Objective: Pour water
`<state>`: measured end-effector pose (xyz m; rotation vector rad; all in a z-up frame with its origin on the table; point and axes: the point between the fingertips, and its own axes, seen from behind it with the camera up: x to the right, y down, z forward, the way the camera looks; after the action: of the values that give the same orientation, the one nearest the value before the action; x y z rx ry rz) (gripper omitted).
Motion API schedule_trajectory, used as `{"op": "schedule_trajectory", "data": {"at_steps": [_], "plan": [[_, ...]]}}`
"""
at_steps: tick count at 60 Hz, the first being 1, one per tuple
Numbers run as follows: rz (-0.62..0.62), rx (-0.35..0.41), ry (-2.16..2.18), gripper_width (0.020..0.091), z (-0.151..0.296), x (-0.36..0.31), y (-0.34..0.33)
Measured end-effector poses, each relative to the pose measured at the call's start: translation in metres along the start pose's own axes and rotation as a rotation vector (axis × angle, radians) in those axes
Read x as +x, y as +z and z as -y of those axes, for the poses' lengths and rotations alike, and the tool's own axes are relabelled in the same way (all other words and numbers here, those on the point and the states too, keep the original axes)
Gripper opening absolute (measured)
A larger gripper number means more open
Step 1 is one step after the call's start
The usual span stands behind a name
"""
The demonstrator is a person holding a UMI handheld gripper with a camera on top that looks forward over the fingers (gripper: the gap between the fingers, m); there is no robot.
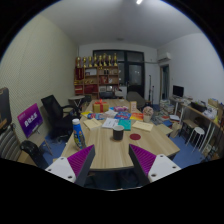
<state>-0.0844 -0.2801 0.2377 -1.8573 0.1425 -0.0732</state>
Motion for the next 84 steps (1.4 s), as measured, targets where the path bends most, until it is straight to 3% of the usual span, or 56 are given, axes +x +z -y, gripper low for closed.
{"op": "schedule_trajectory", "data": {"at_steps": [19,31,45,50,58,76,78,79,84], "plan": [[-0.118,0.014,0.021,0.0772,-0.011,0.005,-0.029],[-0.099,0.041,0.0,0.0774,-0.026,-0.034,-0.007],[0.073,0.036,-0.004,0.0773,-0.066,-0.132,0.112],[0.128,0.06,-0.005,0.0841,-0.064,-0.171,0.168],[0.127,0.108,-0.024,0.084,-0.058,-0.203,0.251],[0.08,0.117,-0.085,0.0842,-0.068,-0.214,0.364],[0.066,0.078,-0.102,0.0715,-0.081,-0.212,0.375],[0.068,0.107,-0.087,0.0652,-0.072,-0.213,0.379],[0.069,0.085,-0.09,0.0623,-0.072,-0.21,0.384]]}}
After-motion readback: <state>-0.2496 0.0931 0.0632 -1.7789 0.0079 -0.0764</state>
